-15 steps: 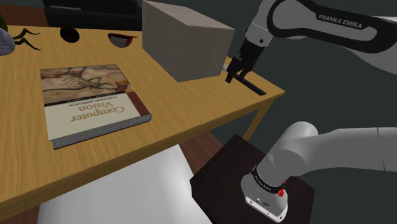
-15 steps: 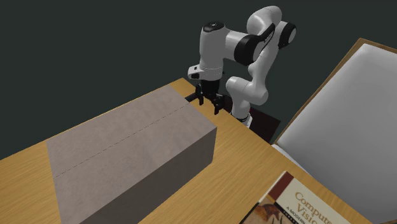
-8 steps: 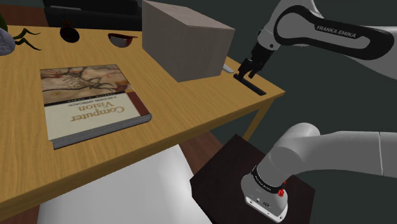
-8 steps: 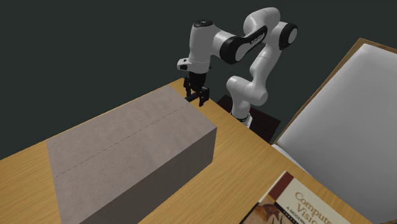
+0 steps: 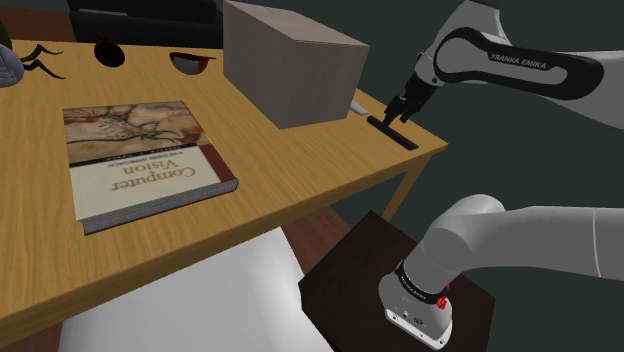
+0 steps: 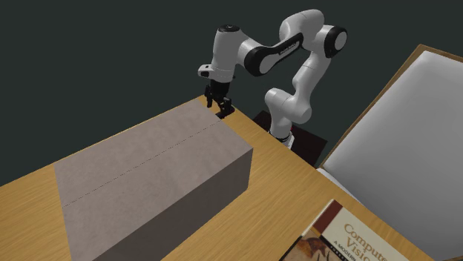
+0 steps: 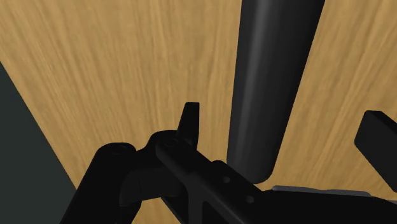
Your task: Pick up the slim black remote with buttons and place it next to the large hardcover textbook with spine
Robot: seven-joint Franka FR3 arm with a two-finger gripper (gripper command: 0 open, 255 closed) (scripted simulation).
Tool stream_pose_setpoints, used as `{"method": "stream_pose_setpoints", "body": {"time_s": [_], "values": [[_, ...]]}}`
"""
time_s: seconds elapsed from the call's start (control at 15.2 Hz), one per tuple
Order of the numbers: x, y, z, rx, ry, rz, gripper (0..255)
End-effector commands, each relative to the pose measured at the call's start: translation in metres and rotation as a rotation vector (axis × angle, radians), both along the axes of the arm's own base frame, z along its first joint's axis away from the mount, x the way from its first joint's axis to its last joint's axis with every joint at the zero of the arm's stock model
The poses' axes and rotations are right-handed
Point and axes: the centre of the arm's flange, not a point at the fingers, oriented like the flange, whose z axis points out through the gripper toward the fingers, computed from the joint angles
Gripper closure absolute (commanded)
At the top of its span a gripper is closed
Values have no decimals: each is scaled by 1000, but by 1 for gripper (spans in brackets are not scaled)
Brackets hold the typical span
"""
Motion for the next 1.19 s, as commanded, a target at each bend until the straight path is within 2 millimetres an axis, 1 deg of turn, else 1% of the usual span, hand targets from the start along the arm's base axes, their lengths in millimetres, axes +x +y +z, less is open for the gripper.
{"method": "stream_pose_setpoints", "body": {"time_s": [0.0,0.26,0.73,0.79,1.12], "values": [[1,-2,-10,-2,-1,0,0],[5,-4,-28,-2,-1,0,0],[5,-4,-28,-1,-1,0,0],[5,-4,-28,-1,-1,0,255],[9,-2,-28,-2,-1,-1,255]]}}
